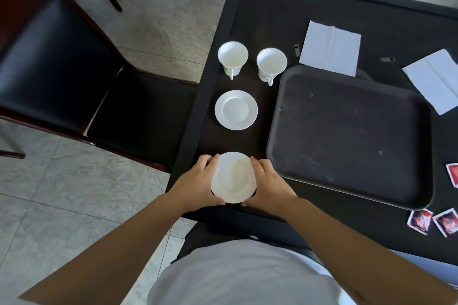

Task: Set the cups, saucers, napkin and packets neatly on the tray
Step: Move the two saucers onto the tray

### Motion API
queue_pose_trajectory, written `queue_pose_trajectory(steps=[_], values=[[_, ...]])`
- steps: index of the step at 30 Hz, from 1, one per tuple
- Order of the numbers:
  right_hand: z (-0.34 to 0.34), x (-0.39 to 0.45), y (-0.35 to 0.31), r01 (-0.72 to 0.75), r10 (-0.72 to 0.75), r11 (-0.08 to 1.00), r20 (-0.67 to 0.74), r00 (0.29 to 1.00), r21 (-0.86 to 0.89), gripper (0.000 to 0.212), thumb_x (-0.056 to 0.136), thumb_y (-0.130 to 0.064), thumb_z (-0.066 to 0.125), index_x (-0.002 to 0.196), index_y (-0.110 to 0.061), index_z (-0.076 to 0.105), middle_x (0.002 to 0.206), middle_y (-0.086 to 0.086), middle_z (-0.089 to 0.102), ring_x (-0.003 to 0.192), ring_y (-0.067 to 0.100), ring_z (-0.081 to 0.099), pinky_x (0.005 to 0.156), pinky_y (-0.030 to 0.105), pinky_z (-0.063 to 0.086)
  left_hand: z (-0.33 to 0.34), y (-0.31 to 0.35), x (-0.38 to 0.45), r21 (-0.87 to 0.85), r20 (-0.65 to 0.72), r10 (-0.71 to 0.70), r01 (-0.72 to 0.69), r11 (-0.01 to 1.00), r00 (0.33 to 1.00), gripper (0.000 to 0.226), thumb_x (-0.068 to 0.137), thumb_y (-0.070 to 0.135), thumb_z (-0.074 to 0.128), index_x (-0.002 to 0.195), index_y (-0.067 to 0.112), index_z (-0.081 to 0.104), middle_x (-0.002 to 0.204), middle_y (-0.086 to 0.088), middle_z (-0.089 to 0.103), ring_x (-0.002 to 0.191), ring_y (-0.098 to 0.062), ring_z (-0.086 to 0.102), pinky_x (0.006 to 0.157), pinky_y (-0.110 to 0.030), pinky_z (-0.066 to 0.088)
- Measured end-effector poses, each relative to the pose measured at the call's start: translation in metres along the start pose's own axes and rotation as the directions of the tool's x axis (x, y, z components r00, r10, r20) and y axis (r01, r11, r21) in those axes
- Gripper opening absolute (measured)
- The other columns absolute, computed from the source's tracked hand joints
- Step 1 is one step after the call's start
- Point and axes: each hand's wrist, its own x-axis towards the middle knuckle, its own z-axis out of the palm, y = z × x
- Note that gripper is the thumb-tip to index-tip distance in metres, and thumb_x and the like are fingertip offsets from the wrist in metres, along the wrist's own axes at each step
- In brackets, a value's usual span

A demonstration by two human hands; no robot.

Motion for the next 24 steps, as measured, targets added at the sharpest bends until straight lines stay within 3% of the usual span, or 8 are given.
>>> queue_pose_trajectory(steps=[7,14,24], values=[[-0.024,-0.030,0.031,0.056,-0.054,0.995,-0.034,0.998,0.081,0.116,0.053,-0.048,0.089,0.142,-0.034,0.017,0.132,-0.008,0.030,0.109,0.011,0.047,0.087,0.028,0.051,-0.004,0.046,0.001,-0.023,0.018,0.030,-0.029,0.999,0.999,0.117,0.057,0.062,0.079,0.145,0.039,0.005,0.143,0.011,0.017,0.110,-0.013,0.051,0.078,-0.026,0.052],[-0.067,-0.064,0.091,0.012,0.003,0.991,-0.104,0.995,0.137,0.121,0.056,-0.051,0.088,0.147,-0.036,0.010,0.136,-0.017,0.022,0.117,0.012,0.042,0.096,0.033,0.047,-0.002,0.118,0.029,-0.029,0.016,0.111,-0.110,0.993,0.994,0.120,0.057,0.061,0.080,0.147,0.039,0.004,0.144,0.013,0.017,0.108,-0.014,0.052,0.078,-0.028,0.054],[-0.130,-0.091,0.203,-0.034,0.066,0.990,-0.228,0.971,0.140,0.120,0.058,-0.052,0.087,0.147,-0.039,0.007,0.136,-0.018,0.021,0.115,0.010,0.041,0.088,0.028,0.049,0.030,0.231,0.111,0.062,0.023,0.220,-0.221,0.973,0.975,0.117,0.062,0.063,0.078,0.148,0.037,0.004,0.145,0.013,0.015,0.111,-0.016,0.053,0.072,-0.023,0.044]])
